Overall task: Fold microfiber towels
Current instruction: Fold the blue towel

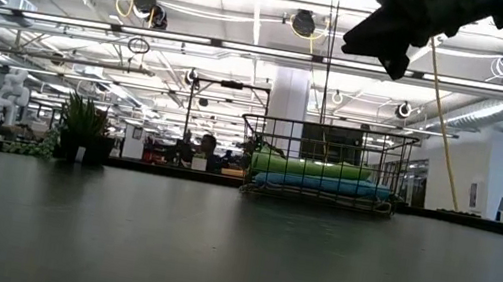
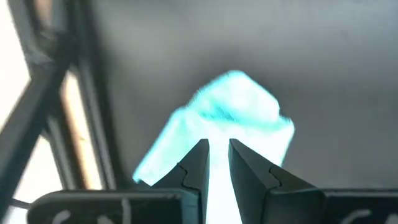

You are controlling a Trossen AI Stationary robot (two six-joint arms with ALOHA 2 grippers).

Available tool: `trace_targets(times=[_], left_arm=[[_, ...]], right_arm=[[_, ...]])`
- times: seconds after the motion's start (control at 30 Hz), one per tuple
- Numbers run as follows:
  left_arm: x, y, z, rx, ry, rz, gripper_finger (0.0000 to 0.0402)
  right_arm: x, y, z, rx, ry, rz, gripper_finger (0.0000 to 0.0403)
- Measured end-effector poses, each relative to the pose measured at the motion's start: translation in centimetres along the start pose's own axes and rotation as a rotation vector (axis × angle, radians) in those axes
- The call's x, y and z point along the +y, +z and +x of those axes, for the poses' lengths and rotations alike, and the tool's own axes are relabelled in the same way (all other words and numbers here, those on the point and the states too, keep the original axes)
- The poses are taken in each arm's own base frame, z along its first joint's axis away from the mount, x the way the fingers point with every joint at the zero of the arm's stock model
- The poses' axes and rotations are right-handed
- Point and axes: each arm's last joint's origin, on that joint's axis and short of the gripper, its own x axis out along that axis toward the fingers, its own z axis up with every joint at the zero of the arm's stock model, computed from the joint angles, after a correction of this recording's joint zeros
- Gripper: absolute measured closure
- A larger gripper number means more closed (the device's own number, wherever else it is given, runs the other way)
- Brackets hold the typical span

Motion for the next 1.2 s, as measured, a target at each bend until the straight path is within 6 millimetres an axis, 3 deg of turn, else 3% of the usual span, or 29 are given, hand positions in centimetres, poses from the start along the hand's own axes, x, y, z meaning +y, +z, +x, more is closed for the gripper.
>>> trace_targets(times=[0.13,0.4,0.73,0.9,1.0,1.2], left_arm=[[0.4,-2.2,1.2,0.132,-0.053,0.086,0.0339],[3.5,-4.8,4.2,0.243,0.057,0.099,0.0339],[3.5,-4.1,6.4,0.212,0.022,0.156,0.0338],[3.2,-3.9,9.3,0.233,-0.066,0.193,0.0338],[3.5,-3.3,11.6,0.285,-0.016,0.186,0.0338],[3.9,-2.7,12.9,0.314,-0.001,0.211,0.0339]], right_arm=[[0.0,0.0,0.0,0.000,0.000,0.026,0.0323],[0.0,0.0,0.0,0.000,0.000,0.038,0.0323],[0.0,0.0,0.0,0.000,-0.004,0.037,0.0323],[0.0,0.0,0.0,-0.001,-0.005,0.037,0.0323],[0.0,0.0,0.0,-0.001,-0.005,0.050,0.0323],[0.0,0.0,0.0,-0.001,-0.004,0.052,0.0323]])
